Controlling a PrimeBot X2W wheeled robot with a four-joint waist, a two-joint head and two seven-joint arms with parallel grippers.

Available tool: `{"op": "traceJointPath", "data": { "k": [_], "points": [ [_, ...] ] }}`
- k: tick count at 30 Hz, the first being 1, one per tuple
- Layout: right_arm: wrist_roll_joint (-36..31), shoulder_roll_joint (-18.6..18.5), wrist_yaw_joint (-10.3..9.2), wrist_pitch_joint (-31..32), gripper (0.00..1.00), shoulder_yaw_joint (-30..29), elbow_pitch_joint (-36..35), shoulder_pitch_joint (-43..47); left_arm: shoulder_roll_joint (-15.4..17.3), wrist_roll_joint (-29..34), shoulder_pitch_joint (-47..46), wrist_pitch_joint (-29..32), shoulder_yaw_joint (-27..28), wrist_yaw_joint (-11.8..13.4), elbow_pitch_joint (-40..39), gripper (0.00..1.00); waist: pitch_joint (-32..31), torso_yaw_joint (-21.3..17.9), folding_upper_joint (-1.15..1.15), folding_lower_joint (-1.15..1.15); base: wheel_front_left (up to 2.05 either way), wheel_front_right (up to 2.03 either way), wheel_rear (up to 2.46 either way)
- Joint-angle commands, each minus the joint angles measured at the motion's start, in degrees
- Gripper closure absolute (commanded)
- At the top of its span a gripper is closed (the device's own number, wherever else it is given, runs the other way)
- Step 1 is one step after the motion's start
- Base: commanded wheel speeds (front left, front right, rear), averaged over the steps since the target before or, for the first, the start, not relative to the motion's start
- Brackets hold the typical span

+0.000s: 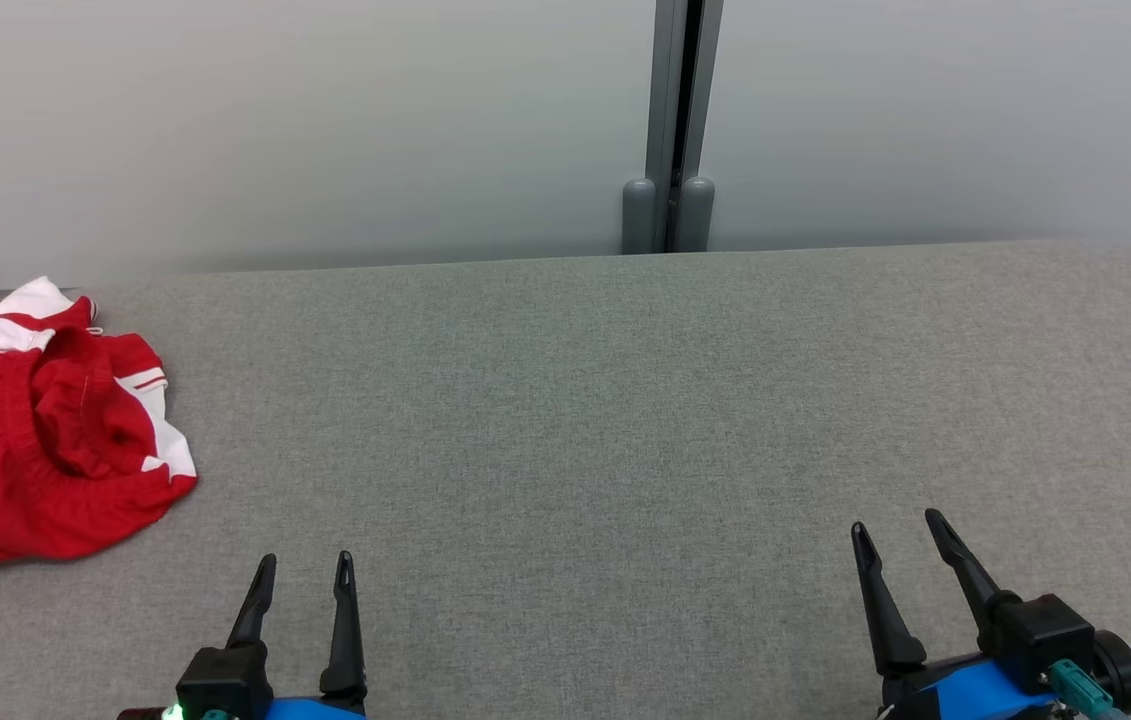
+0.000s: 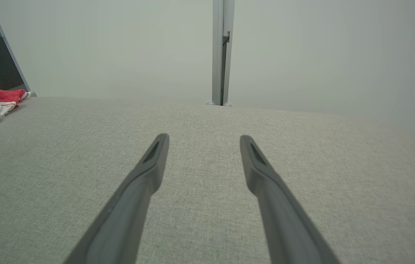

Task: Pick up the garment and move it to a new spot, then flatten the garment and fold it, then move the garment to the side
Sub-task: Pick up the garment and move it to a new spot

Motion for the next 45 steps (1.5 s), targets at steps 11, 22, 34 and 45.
{"op": "traceJointPath", "data": {
  "k": [11,22,34,45],
  "points": [
    [-0.1,-0.4,0.02,-0.3,0.0,-0.1,0.1,0.6,0.0,-0.4,0.0,-0.3,0.1,0.1,0.4,0.0,-0.2,0.1,0.0,0.0,0.0,0.0,0.0],
    [-0.4,-0.3,0.02,-0.3,0.0,-1.6,-0.7,1.7,0.0,-0.9,-0.5,-0.3,-0.7,0.6,-0.2,0.0,-0.7,4.1,0.0,0.0,0.0,0.0,0.0],
    [1.4,-0.3,0.02,-0.3,0.0,-0.4,-0.7,2.2,0.2,0.1,0.9,-0.3,1.0,0.3,-0.4,0.0,-2.0,18.3,0.0,0.0,0.0,0.0,0.0],
    [1.6,-0.3,0.02,-0.3,0.0,1.8,-0.7,1.6,0.4,0.4,1.6,-0.3,2.7,-0.1,-1.6,0.0,-1.6,21.3,0.0,0.0,0.0,0.0,0.0]
  ]
}}
